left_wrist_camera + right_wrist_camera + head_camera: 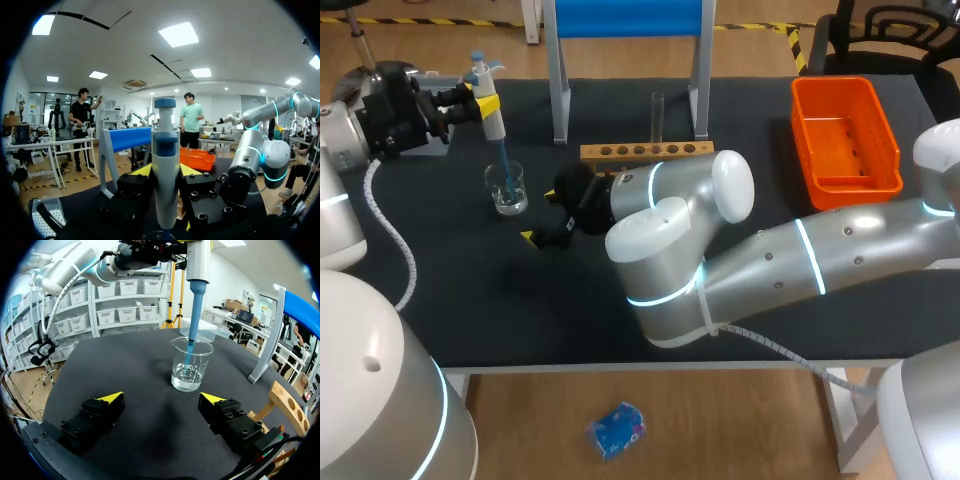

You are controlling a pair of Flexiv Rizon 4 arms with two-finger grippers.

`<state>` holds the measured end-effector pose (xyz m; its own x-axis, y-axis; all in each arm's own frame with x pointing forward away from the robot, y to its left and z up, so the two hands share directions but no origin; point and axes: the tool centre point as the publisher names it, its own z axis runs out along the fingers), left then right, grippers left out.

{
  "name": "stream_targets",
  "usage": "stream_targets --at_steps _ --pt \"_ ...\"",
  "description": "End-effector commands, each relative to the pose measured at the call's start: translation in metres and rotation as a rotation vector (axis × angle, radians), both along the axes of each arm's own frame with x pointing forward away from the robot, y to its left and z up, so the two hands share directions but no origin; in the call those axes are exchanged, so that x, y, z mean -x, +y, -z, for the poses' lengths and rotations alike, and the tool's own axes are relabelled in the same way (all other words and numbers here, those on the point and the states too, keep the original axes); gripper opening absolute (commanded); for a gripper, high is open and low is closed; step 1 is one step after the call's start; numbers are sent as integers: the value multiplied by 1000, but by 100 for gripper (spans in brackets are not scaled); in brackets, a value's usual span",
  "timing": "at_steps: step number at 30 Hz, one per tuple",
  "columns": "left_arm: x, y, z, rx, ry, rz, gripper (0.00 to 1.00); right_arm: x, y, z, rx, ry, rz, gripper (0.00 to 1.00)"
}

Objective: Invert the test tube, pick up the pipette, mount the tip to pipette, aspirate from beaker and dispense into the tube, eject the tip, return the pipette, and cap with the stopper.

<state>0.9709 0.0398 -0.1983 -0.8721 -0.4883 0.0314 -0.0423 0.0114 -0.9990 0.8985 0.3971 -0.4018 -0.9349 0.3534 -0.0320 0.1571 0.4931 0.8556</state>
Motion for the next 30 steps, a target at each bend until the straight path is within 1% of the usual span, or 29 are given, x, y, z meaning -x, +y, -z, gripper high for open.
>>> stream_targets --at_steps 1,30 --pt "0 -1 0 1 -2 -3 0 0 1 1 -3 -2 3 100" --pt "0 2 1 -7 -3 -8 0 0 1 1 -3 -2 3 100"
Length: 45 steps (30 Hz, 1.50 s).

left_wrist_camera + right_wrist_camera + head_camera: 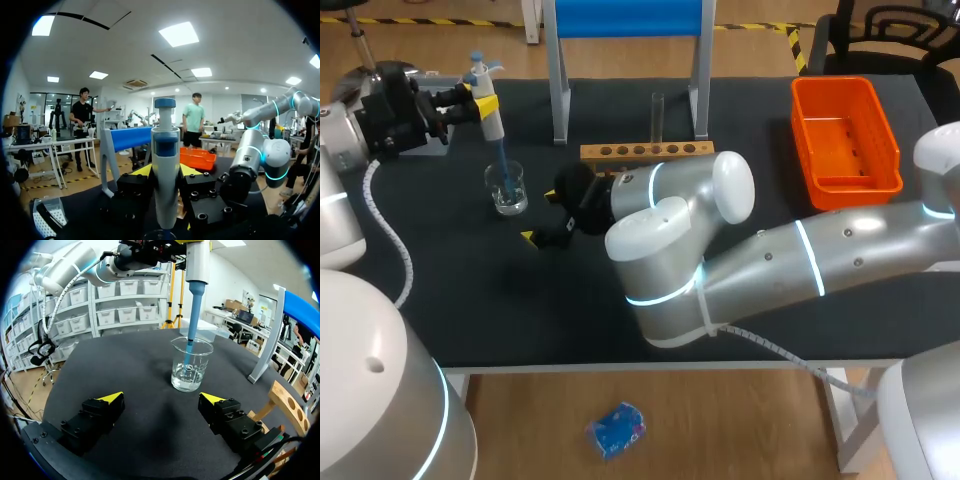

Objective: Invert the test tube, pick up the pipette, mount the tip to pipette, aspirate from beaker and dispense into the tube, eject the tip, return the pipette, and cap with the stopper.

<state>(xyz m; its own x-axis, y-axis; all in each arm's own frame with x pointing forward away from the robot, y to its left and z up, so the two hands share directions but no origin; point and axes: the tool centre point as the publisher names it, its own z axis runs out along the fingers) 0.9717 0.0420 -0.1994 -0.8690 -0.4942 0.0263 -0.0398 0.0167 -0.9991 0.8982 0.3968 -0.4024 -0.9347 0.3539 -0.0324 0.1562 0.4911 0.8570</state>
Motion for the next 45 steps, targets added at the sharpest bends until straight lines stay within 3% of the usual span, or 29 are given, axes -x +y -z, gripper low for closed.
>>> stream_targets --at_steps 1,21,34,45 --pt "0 -1 0 -1 0 -2 0 0 1 1 0 -1 2 100" --pt "0 -1 0 -1 0 -2 0 4 0 -3 11 -1 -19 100" --pt "0 -1 0 -1 0 -2 0 46 -45 -66 77 -39 -68 100" --pt "0 -1 0 -1 0 -2 0 58 -68 -115 44 -61 -124 100"
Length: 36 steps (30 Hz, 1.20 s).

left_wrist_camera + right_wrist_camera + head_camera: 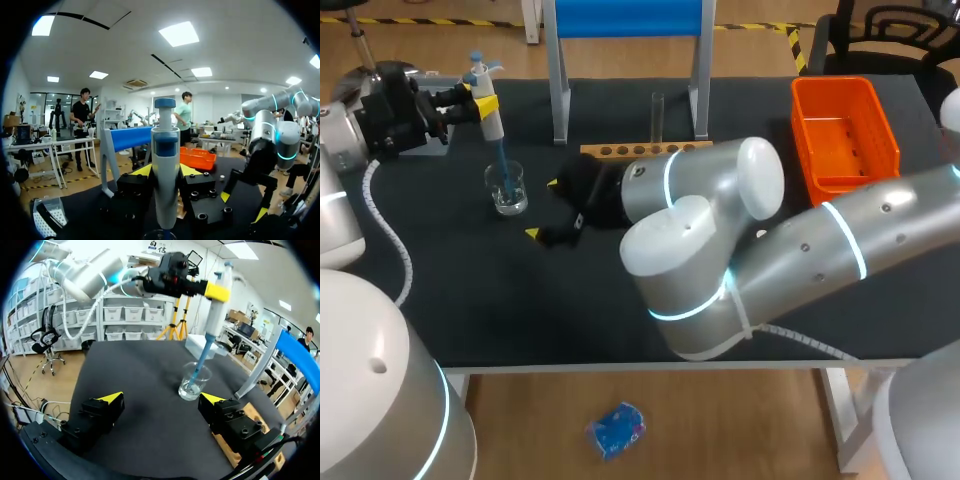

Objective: Invert the test tube, pick up the pipette, mount the tip to pipette, aspirate from beaker and dispense into the tube, eject the tip, return the pipette, and cap with the stopper.

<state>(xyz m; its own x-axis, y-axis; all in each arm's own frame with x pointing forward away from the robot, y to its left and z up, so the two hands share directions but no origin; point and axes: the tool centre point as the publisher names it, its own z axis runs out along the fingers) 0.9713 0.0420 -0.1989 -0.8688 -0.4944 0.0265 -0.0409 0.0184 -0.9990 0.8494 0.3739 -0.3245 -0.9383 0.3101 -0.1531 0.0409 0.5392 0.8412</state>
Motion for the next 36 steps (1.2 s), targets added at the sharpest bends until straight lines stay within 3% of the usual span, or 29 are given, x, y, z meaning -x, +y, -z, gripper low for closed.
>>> stream_targets --at_steps 1,14,21,36 --pt "0 -1 0 1 -2 -1 0 8 -47 -42 -11 52 -91 100" --pt "0 -1 0 1 -2 -1 0 -25 -57 -97 -81 23 -196 100" --pt "0 -1 0 1 -2 -1 0 -39 -48 -122 -119 51 -316 100" --pt "0 -1 0 1 -2 -1 0 -39 -48 -122 -119 51 -316 100"
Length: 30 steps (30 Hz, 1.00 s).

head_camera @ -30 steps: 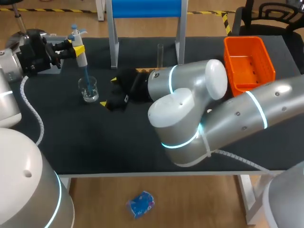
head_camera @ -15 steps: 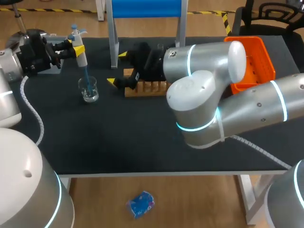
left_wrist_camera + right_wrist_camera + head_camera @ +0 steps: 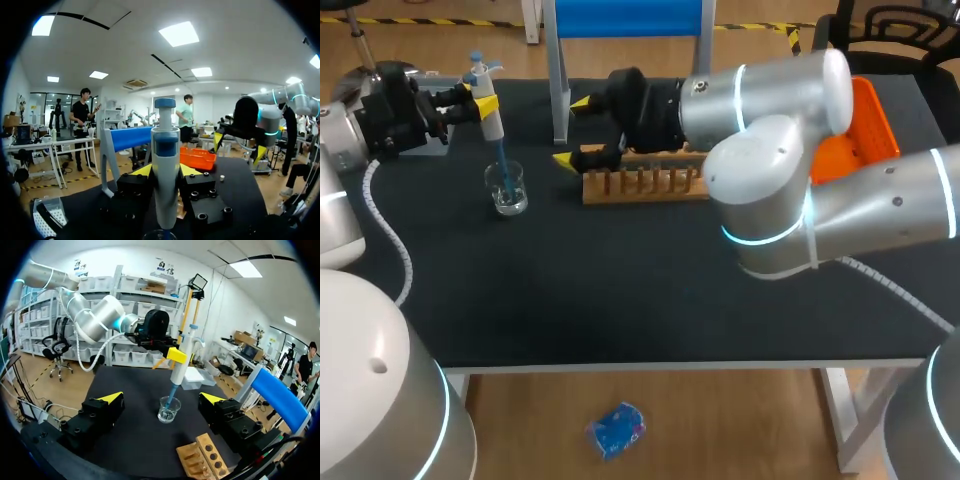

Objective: Invert the test tube, pick up the pipette, mount the tip to pipette, aspirate from beaker and dispense into the tube, eject the tip, return the pipette, and cap with the stopper.

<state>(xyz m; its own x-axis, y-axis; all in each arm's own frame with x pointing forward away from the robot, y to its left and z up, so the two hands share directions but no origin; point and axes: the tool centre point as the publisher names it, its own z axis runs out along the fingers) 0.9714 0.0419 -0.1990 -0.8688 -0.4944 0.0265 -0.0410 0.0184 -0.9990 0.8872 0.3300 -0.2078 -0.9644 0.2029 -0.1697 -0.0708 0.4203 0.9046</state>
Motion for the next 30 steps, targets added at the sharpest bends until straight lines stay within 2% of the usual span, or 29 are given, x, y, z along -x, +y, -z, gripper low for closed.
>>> stream_targets --at_steps 1,5,17,30 --pt "0 0 0 1 -2 -1 0 -2 -5 -5 25 90 -187 100" --pt "0 0 0 1 -2 -1 0 -2 -5 -5 25 90 -187 100" --pt "0 0 1 1 -7 -3 0 -11 -5 -14 -60 70 -225 100" --pt "0 -4 6 8 -10 -2 0 -15 0 -27 -73 28 -240 100"
